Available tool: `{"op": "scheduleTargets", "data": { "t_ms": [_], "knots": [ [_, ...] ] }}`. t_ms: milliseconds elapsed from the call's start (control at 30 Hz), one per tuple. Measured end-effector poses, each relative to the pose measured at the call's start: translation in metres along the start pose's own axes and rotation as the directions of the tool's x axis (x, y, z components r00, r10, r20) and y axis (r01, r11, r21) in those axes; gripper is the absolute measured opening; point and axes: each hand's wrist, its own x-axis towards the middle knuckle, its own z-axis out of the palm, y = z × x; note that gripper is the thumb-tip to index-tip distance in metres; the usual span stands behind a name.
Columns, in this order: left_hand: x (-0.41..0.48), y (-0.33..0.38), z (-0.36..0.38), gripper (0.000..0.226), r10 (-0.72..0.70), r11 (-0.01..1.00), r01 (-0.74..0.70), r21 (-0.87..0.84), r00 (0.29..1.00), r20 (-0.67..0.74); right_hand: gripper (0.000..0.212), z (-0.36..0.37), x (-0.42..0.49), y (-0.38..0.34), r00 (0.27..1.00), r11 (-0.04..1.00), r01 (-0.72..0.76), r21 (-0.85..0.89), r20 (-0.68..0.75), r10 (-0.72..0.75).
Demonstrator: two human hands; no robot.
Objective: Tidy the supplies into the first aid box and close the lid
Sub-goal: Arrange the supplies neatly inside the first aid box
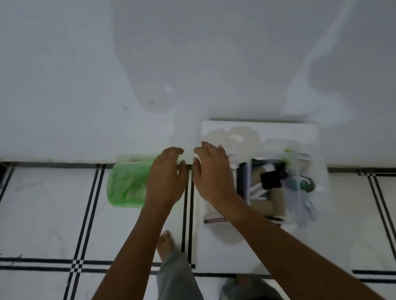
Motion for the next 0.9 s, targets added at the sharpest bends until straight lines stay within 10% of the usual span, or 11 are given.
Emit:
{"op": "scheduleTargets", "data": {
  "t_ms": [333, 900],
  "knots": [
    [-0.082, 0.161, 0.030, 0.032, 0.071, 0.996, -0.078, 0.030, 0.978, 0.196, 0.023, -0.161, -0.087, 0.068, 0.998, 0.997, -0.056, -0.046, 0.005, 0.056],
    [-0.052, 0.171, 0.049, 0.029, 0.112, 0.994, -0.109, -0.027, 0.941, 0.320, 0.021, -0.177, -0.084, 0.091, 0.964, 0.965, -0.262, 0.014, 0.053, 0.261]
  ]
}}
